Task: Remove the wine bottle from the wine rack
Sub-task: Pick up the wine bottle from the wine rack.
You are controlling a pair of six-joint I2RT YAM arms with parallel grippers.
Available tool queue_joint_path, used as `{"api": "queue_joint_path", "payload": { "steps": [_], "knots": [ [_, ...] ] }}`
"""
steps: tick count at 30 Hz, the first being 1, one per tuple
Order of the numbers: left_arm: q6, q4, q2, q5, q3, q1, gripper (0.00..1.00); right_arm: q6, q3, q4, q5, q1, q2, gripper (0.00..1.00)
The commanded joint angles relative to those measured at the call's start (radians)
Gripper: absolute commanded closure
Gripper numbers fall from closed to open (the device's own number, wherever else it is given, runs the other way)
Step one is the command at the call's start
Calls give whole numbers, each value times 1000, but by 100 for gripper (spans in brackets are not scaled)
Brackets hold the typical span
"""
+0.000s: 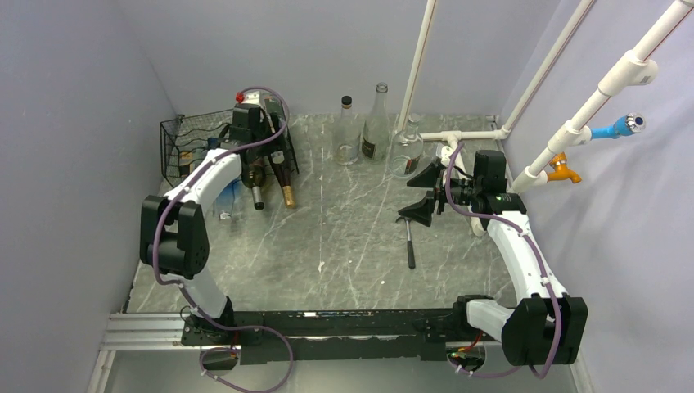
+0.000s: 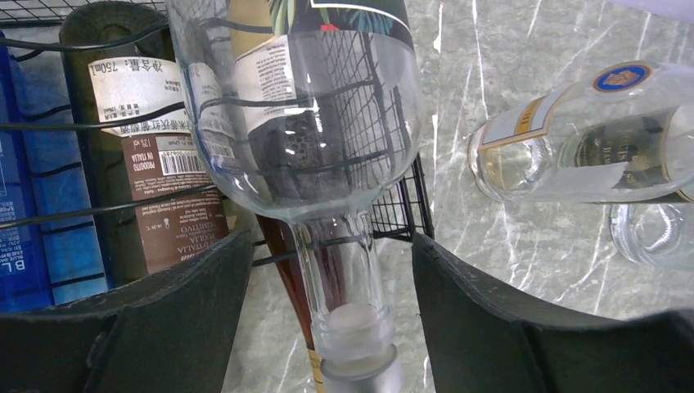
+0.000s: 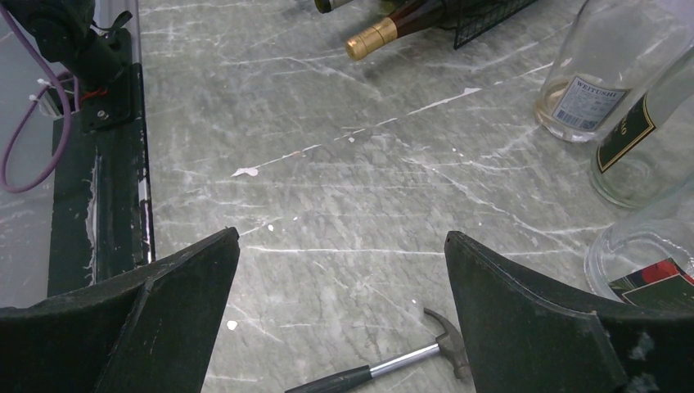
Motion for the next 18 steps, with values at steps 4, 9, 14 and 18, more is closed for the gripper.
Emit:
{"api": "queue_joint_path", "payload": {
  "steps": [4,9,14,18],
  "knots": [
    [-9,48,44,-48,74,3,31,-15,-1,34,-27,-4,-20,1],
    [-14,36,80,-55,100,3,34,-20,-3,33,-24,-5,-17,1],
    [-23,27,109,-58,118,2,38,-20,-2,31,-24,-4,-17,1],
    [-28,24,122,-76,122,-5,39,-21,-3,31,-24,-4,-18,1]
  ]
}}
